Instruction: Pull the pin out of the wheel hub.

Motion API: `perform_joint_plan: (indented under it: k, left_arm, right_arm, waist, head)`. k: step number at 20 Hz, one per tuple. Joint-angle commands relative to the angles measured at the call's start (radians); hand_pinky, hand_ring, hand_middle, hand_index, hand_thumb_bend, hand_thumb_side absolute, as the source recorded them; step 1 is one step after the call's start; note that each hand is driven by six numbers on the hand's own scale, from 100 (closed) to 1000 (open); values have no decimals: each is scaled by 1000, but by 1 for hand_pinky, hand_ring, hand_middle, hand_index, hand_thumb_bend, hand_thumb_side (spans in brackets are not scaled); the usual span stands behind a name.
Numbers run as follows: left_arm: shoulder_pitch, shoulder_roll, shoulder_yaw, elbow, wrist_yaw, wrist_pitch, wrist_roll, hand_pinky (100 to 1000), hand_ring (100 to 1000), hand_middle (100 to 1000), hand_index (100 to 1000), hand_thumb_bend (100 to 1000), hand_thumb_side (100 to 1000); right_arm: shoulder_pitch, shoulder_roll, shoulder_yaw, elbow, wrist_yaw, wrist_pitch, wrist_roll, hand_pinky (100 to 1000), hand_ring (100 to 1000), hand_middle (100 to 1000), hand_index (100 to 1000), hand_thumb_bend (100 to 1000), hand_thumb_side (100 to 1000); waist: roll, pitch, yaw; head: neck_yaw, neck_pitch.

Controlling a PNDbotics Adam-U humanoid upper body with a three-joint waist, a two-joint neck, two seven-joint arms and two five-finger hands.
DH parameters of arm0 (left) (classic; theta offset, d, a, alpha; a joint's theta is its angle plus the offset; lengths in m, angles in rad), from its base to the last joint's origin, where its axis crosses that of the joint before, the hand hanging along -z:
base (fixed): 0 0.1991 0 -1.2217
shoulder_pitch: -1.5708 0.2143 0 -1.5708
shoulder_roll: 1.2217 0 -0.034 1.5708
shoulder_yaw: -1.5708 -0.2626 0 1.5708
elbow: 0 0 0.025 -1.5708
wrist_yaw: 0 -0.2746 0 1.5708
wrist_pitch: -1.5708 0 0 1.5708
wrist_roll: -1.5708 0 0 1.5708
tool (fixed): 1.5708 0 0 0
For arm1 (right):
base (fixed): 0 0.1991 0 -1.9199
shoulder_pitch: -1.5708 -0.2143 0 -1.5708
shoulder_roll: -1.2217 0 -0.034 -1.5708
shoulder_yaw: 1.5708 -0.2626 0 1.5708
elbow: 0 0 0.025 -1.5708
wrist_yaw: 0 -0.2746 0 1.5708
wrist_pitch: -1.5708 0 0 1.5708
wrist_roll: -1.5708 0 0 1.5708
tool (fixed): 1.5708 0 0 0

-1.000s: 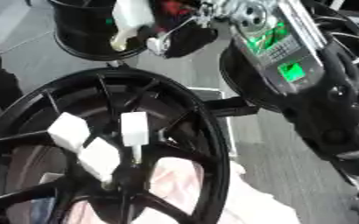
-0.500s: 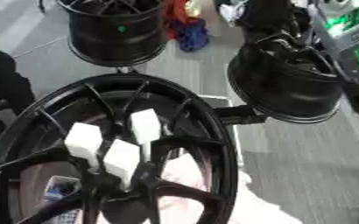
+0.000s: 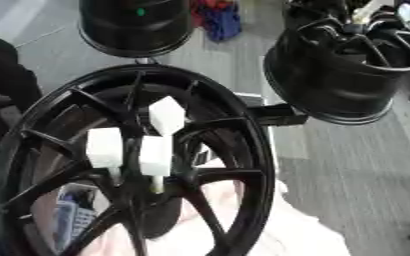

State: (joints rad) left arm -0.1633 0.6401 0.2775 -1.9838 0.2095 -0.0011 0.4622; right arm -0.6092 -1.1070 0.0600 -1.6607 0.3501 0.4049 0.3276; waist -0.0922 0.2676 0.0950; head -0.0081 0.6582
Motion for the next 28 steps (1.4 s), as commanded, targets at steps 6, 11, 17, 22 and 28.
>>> perform_joint_plan:
  k: [6, 11, 17, 22, 28]
  left_arm:
    - [9, -9, 29, -16, 1, -2, 18, 891, 621, 709, 748, 100, 579]
    - [17, -15, 31, -16, -1, 6, 21, 891, 620, 708, 747, 100, 578]
    - [5, -14, 20, -16, 2, 5, 9, 891, 620, 709, 746, 100, 573]
    - [-4, -14, 8, -16, 8, 6, -5, 891, 619, 710, 746, 100, 576]
    - [-22, -16, -8, -16, 11, -2, -24, 890, 619, 710, 745, 100, 567]
  right_arm:
    - [151, -43, -107, 35, 26, 79, 9, 985, 894, 828, 884, 100, 257]
    - [271, 26, -180, 36, 98, 114, 7, 983, 905, 863, 899, 100, 254]
    - [418, 99, -261, -54, 145, 135, -56, 970, 902, 868, 900, 100, 254]
    - [536, 145, -311, -150, 159, 161, -112, 952, 891, 853, 890, 100, 253]
    - [682, 212, -425, -292, 194, 203, -198, 806, 782, 727, 816, 100, 215]
  waist:
    - [19, 17, -41]
    - [27, 28, -51]
    - [28, 38, -48]
    - [27, 43, -37]
    - [27, 50, -12]
  head:
    - [40, -25]
    - [41, -27]
    - [36, -28]
    - [29, -31]
    - [35, -48]
